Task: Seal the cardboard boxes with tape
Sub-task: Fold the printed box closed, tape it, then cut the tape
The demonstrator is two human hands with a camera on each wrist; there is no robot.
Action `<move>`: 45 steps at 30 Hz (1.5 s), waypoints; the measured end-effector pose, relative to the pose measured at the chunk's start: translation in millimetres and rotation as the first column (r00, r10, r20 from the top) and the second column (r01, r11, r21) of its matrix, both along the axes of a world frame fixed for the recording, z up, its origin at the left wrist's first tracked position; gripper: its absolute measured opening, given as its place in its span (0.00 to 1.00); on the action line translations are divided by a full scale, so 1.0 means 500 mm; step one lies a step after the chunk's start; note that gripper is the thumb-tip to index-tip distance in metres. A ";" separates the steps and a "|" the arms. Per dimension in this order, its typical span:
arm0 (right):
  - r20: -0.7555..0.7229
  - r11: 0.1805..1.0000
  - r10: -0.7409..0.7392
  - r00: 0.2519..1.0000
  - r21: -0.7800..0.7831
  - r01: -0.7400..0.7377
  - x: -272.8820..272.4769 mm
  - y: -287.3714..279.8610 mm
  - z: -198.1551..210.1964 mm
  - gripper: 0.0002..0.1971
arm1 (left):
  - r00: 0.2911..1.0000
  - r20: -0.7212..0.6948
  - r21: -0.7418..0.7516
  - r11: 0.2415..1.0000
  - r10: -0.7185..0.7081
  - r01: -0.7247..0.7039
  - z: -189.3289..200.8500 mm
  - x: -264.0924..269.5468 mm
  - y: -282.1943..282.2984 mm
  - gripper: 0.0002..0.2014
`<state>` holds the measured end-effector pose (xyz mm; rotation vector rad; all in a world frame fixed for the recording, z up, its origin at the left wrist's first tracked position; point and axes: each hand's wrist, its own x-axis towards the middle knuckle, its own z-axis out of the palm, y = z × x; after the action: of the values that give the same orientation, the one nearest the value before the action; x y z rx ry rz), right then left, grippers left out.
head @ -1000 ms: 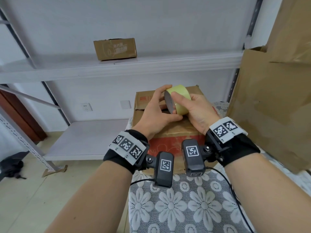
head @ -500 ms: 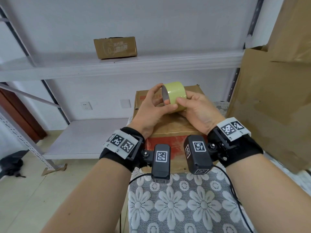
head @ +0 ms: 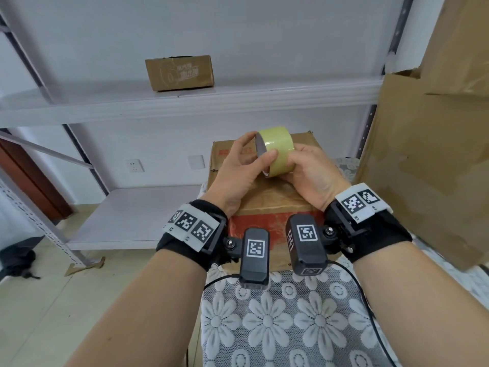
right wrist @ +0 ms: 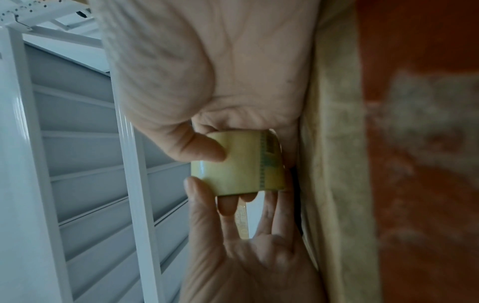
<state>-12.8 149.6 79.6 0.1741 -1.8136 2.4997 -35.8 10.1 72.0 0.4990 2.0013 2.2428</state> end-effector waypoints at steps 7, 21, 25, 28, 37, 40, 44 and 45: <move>0.014 0.999 -0.004 1.000 -0.045 0.005 0.002 0.001 0.000 0.18 | 0.999 0.002 -0.051 0.998 0.047 -0.047 0.004 0.005 0.007 0.28; -0.018 1.000 0.008 1.000 0.029 -0.008 0.010 -0.003 0.002 0.14 | 0.997 0.053 -0.031 0.998 0.054 -0.052 0.002 0.001 0.006 0.34; -0.064 0.997 0.031 0.997 0.077 -0.026 0.009 -0.004 -0.005 0.14 | 0.997 0.056 -0.044 0.997 0.060 -0.058 0.005 0.002 0.005 0.28; -0.062 0.997 0.035 0.997 0.063 -0.031 0.008 -0.003 -0.006 0.10 | 0.997 0.048 -0.058 0.996 0.063 -0.060 0.007 0.004 0.005 0.27; -0.078 0.985 0.106 0.991 0.146 -0.094 0.014 -0.003 -0.009 0.17 | 0.995 0.047 -0.069 0.994 0.085 -0.082 0.003 -0.002 0.006 0.25; -0.065 0.989 0.093 0.994 0.119 -0.084 0.011 -0.003 -0.006 0.13 | 0.995 0.052 -0.063 0.995 0.084 -0.080 0.001 -0.005 0.006 0.25; -0.058 0.993 0.092 0.994 0.080 -0.088 0.011 -0.002 -0.003 0.09 | 0.994 0.059 -0.069 0.993 0.097 -0.093 0.000 -0.008 0.006 0.26; -0.058 0.992 0.101 0.993 0.084 -0.096 0.012 -0.002 -0.004 0.11 | 0.993 0.057 -0.073 0.993 0.101 -0.097 0.000 -0.008 0.006 0.26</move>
<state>-6.6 148.7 77.8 0.3496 -1.9276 2.4552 -40.0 13.3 71.9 0.3274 2.1099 2.2038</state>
